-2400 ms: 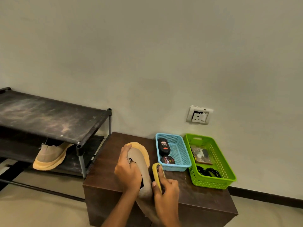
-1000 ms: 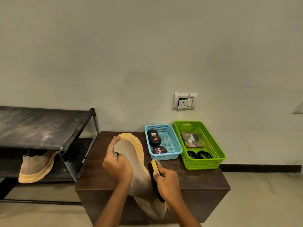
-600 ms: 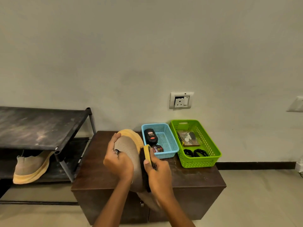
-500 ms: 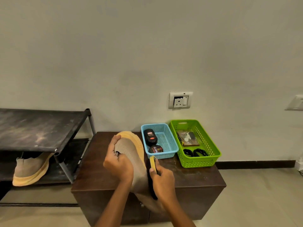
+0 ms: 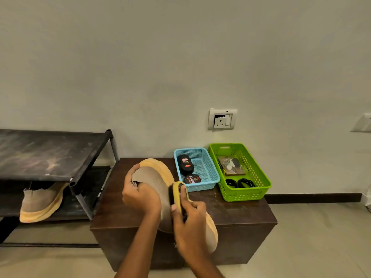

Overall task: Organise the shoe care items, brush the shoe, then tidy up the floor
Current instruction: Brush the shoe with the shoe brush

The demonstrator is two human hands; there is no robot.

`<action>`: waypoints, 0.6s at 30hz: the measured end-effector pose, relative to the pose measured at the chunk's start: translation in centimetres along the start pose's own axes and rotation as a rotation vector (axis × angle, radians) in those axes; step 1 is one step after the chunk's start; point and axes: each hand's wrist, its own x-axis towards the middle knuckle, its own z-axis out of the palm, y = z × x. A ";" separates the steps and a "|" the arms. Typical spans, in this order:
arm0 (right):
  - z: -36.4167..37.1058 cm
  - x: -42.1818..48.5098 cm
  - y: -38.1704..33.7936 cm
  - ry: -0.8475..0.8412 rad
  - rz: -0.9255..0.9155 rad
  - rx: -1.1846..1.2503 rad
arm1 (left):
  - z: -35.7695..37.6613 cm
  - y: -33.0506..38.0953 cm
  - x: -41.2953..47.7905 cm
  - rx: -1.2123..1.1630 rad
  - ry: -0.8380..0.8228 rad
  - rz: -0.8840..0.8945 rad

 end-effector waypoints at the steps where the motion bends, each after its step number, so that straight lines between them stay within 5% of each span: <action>1: -0.1 0.3 0.8 0.004 0.068 -0.047 | -0.1 -0.2 -0.1 0.010 0.003 -0.011; 4: 0.0 0.2 1.1 0.024 0.127 -0.064 | 0.1 -0.3 0.1 0.023 0.019 -0.026; 8: 1.7 -1.4 -0.1 -0.034 -0.149 -0.024 | 0.0 -0.2 0.4 0.084 0.052 -0.047; 13: 0.8 1.3 3.2 -0.022 0.072 -0.184 | -0.9 -1.6 2.0 0.174 0.090 -0.138; 18: 2.0 3.2 3.6 -0.055 -0.026 -0.173 | -2.1 -2.3 4.4 0.419 0.036 -0.223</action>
